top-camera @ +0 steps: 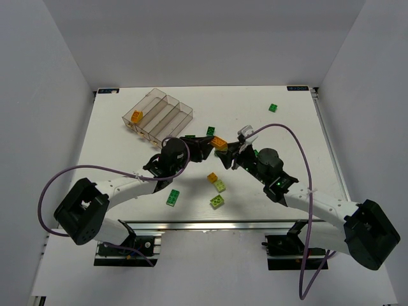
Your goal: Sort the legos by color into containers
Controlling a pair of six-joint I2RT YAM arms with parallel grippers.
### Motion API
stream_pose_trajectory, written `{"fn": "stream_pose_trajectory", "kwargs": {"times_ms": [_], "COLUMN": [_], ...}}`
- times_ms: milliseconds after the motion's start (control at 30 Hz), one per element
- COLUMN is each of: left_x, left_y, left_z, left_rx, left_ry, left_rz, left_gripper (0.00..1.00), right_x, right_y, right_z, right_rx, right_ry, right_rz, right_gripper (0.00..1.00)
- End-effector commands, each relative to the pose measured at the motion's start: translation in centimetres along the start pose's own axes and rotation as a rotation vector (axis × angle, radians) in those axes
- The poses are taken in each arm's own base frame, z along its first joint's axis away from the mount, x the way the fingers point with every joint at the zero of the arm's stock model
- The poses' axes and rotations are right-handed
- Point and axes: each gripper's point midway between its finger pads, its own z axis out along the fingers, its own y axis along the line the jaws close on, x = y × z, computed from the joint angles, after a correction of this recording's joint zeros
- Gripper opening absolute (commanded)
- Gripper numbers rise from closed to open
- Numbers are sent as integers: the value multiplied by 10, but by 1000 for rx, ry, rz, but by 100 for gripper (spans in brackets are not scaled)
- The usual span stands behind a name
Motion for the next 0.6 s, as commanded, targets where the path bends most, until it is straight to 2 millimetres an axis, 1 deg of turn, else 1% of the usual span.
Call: {"fn": "stream_pose_trajectory", "kwargs": {"times_ms": [0, 67, 133, 200, 233, 267, 300, 367, 400, 567], "left_x": [5, 6, 7, 7, 6, 7, 6, 6, 6, 5], "left_y": [-4, -5, -7, -8, -10, -15, -16, -16, -18, -20], "left_z": [-1, -1, -2, -2, -2, -4, -5, -6, -6, -8], "left_rx": [26, 29, 36, 42, 50, 73, 83, 86, 95, 108], "left_ry": [11, 14, 17, 15, 13, 16, 17, 19, 18, 14], "left_rz": [-19, -20, -22, -26, -27, -36, -44, -47, -47, -51], "left_gripper": [0, 0, 0, 0, 0, 0, 0, 0, 0, 0], "right_x": [-19, -18, -18, -16, -15, -15, -14, -14, -12, -10], "right_y": [0, 1, 3, 5, 5, 5, 6, 5, 11, 12], "right_z": [4, 3, 3, 2, 2, 1, 1, 0, -1, -2], "right_rx": [7, 1, -7, -21, -20, -20, -22, -20, -50, -58], "right_ry": [-69, -67, -67, -61, -58, -55, -53, -53, -49, -42], "right_rz": [3, 1, 4, 6, 6, 12, 15, 15, 14, 19], "right_gripper": [51, 46, 44, 37, 36, 32, 30, 28, 28, 24]}}
